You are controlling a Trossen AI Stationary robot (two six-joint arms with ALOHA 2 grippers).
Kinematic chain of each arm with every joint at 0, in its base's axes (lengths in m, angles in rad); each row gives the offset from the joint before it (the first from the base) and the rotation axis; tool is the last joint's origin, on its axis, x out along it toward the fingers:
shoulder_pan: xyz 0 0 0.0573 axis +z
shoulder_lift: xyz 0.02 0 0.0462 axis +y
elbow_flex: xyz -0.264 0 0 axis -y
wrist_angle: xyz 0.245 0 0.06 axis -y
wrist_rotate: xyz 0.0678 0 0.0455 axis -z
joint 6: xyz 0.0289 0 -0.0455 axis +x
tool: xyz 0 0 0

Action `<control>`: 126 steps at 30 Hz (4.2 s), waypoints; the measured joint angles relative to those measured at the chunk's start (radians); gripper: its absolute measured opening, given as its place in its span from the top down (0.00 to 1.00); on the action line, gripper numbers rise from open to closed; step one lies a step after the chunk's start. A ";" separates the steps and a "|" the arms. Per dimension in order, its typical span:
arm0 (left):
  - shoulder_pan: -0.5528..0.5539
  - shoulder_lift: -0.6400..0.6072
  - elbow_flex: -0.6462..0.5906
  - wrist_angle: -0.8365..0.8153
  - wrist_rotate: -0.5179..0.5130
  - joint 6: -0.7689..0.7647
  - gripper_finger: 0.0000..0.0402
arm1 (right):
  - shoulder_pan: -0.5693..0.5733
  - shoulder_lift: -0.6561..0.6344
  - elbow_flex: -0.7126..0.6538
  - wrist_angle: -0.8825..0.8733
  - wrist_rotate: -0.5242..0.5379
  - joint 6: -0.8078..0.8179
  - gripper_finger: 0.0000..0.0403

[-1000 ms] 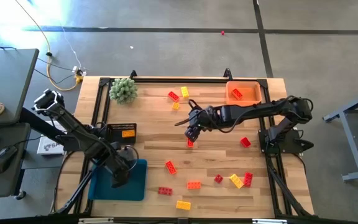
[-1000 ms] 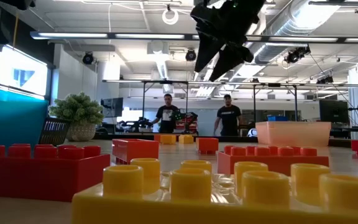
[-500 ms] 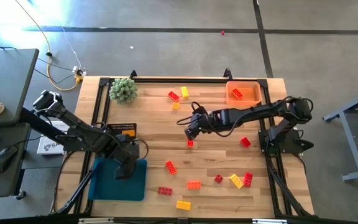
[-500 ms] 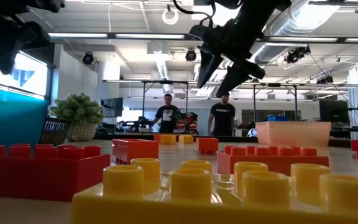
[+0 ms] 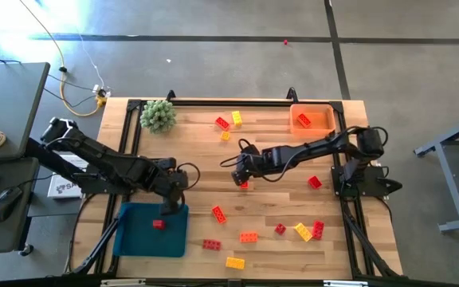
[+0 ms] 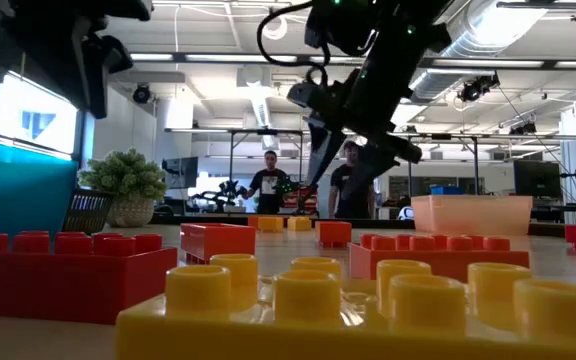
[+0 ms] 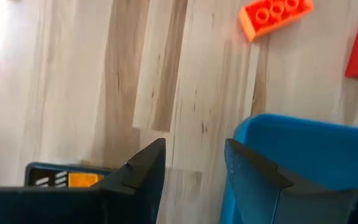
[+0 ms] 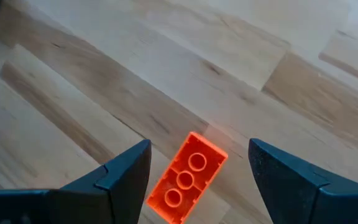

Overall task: Sort & place blocks by color
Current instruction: Put the orange game piece into the orange bin

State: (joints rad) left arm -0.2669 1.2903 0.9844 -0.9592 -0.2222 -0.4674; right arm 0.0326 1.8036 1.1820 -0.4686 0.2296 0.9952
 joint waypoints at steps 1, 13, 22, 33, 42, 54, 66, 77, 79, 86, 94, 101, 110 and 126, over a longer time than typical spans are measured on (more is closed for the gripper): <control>0.005 0.000 0.008 0.000 0.000 0.000 0.62 | 0.000 0.007 0.000 0.001 -0.003 0.006 0.36; 0.018 0.000 0.047 -0.001 -0.041 0.028 0.62 | 0.010 0.082 0.000 0.028 -0.032 0.055 0.36; 0.018 0.000 0.047 -0.001 -0.051 0.027 0.62 | 0.014 0.135 0.000 0.041 -0.043 0.066 0.38; 0.018 0.000 0.047 0.000 -0.056 0.024 0.62 | 0.012 0.137 0.002 0.025 -0.051 -0.080 0.73; 0.018 0.000 0.047 0.050 -0.082 -0.006 0.62 | -0.028 0.114 0.000 0.016 -0.081 -0.249 0.73; 0.018 0.000 0.047 0.051 -0.081 -0.125 0.62 | -0.148 -0.042 0.000 -0.034 0.002 -0.457 0.73; 0.020 0.000 0.047 0.097 -0.154 -0.130 0.62 | -0.302 -0.284 0.000 -0.199 0.168 -0.612 0.73; 0.137 0.000 0.047 0.306 -0.327 0.060 0.62 | -0.485 -0.424 0.000 -0.233 0.318 -0.685 0.73; 0.173 0.000 0.047 0.359 -0.365 0.123 0.62 | -0.529 -0.426 0.000 -0.231 0.333 -0.691 0.73; 0.310 0.000 0.047 0.516 -0.392 0.332 0.62 | -0.704 -0.393 0.001 -0.259 0.289 -0.734 0.72; 0.432 0.000 0.047 0.593 -0.315 0.398 0.62 | -0.861 -0.328 0.001 -0.277 0.193 -0.777 0.72; 0.465 0.000 0.047 0.593 -0.153 0.360 0.62 | -0.920 -0.243 0.001 -0.354 0.160 -0.809 0.72; 0.409 0.000 0.047 0.613 0.002 0.283 0.62 | -0.930 -0.161 0.000 -0.425 0.107 -0.812 0.72; 0.261 0.075 0.049 0.697 0.068 0.234 0.62 | -0.930 -0.112 0.000 -0.497 0.095 -0.813 0.67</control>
State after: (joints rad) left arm -0.0061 1.3650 1.0332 -0.2625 -0.1539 -0.2334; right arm -0.8970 1.6917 1.1824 -0.9652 0.3243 0.1825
